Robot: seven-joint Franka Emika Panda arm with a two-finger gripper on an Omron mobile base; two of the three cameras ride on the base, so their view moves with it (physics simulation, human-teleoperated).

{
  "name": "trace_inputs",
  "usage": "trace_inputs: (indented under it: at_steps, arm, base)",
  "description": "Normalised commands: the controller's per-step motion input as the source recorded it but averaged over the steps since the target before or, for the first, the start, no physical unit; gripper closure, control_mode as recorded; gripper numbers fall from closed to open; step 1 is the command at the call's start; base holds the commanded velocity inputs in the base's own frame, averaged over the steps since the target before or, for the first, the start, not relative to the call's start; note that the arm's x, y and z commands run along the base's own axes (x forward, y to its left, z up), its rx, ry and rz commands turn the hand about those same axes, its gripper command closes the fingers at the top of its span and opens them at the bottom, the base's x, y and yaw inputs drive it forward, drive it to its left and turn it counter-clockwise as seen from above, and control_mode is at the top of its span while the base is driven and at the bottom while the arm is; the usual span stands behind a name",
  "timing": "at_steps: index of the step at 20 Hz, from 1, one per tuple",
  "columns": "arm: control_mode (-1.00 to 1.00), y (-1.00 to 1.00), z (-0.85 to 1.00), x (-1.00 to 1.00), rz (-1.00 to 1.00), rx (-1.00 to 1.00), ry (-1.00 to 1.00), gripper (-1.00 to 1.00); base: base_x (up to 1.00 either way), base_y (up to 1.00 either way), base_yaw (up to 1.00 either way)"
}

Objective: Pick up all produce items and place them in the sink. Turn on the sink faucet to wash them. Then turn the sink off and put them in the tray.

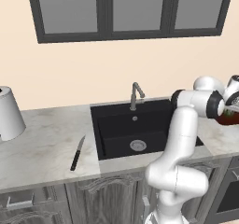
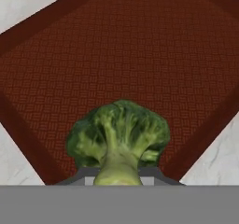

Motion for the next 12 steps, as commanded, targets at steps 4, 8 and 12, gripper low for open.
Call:
trace_inputs:
  at_steps: [4, 8, 12]
  arm:
    - [-1.00, -0.06, -0.23, 0.09, 0.00, 0.04, 0.03, 1.00]
    - [-1.00, -0.03, -0.20, 0.07, 0.00, 0.05, 0.01, 1.00]
    - [-1.00, -0.02, -0.24, 0.08, 0.00, 0.03, 0.01, -1.00]
  base:
    - [0.00, 0.00, 0.00]
    - [0.00, 0.00, 0.00]
    - [0.00, 0.00, 0.00]
